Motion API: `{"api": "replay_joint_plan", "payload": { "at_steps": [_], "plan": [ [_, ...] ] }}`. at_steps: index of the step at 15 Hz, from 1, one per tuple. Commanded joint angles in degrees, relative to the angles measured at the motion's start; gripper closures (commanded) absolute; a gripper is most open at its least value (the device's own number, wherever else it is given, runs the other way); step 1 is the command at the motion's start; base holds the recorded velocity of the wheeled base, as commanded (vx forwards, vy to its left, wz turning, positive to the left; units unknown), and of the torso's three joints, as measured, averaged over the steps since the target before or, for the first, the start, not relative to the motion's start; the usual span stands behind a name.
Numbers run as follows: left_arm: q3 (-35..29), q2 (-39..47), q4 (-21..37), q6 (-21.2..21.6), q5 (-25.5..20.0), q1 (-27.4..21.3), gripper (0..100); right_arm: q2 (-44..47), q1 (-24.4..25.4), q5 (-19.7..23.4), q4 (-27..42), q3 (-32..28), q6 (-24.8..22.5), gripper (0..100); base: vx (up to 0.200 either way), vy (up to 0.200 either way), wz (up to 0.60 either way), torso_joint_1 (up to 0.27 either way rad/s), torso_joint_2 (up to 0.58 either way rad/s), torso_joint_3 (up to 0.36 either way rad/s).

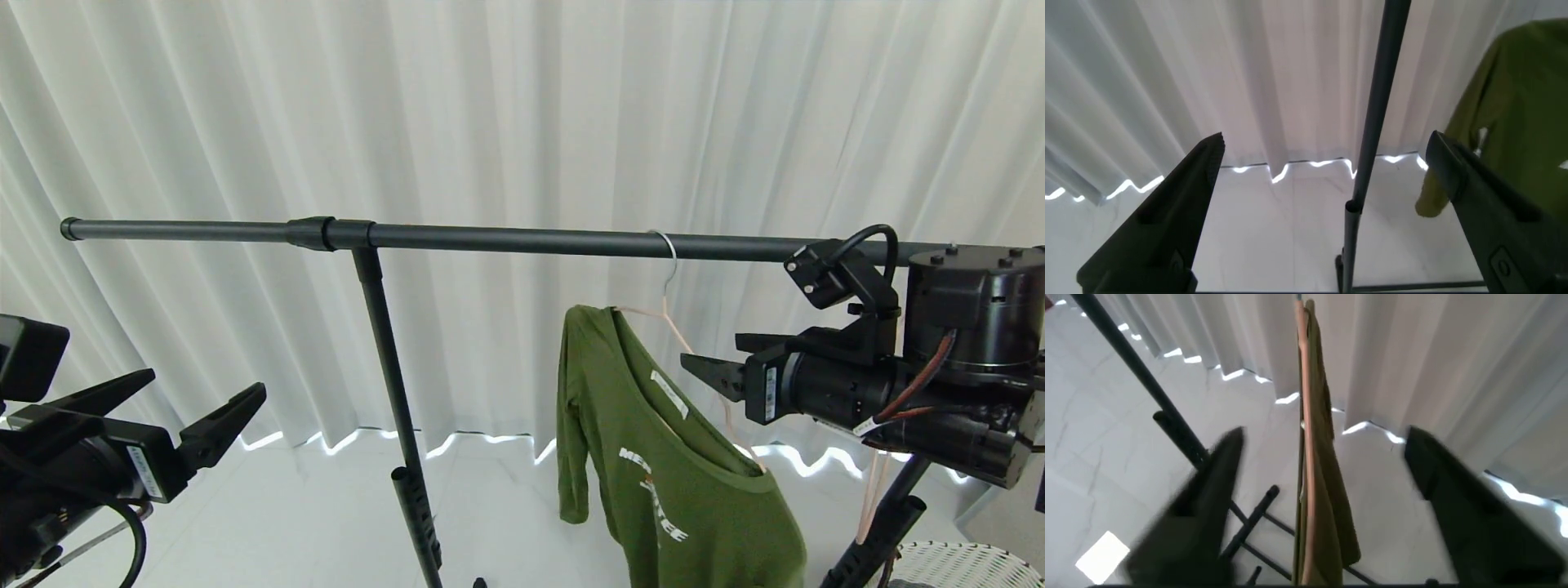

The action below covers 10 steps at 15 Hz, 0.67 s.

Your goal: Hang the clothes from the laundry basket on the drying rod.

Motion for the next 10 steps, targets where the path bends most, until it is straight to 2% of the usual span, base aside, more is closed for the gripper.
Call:
{"api": "replay_joint_plan", "payload": {
  "at_steps": [1, 4, 6, 8, 10],
  "plan": [
    [-0.03, -0.31, 0.0, 0.08, -0.01, -0.08, 0, -2.24, 0.04, 0.19, -0.33, 0.73, 0.28, 0, 0.0, 0.0, 0.0, 0.0, 0.0, 0.0],
    [-0.12, -0.22, 0.0, 0.17, -0.01, 0.01, 0, -9.71, -0.4, 0.71, -0.25, 4.59, 0.19, 0, 0.0, 0.0, 0.0, 0.0, 0.0, 0.0],
    [-0.03, 0.4, 0.09, 0.25, 0.08, 0.01, 0, -16.57, -2.69, 1.85, 1.51, 10.39, -1.22, 0, 0.0, 0.0, 0.0, 0.0, 0.0, 0.0],
    [1.2, 0.22, 0.17, 0.17, 0.34, 0.1, 0, -21.93, -4.01, 1.68, 4.94, 15.05, -4.12, 0, 0.0, 0.0, 0.0, 0.0, 0.0, 0.0],
    [2.87, -0.22, 0.17, 0.17, 0.34, 0.1, 0, -29.93, -4.18, 1.68, 12.06, 17.95, -5.87, 0, 0.0, 0.0, 0.0, 0.0, 0.0, 0.0]
  ]
}}
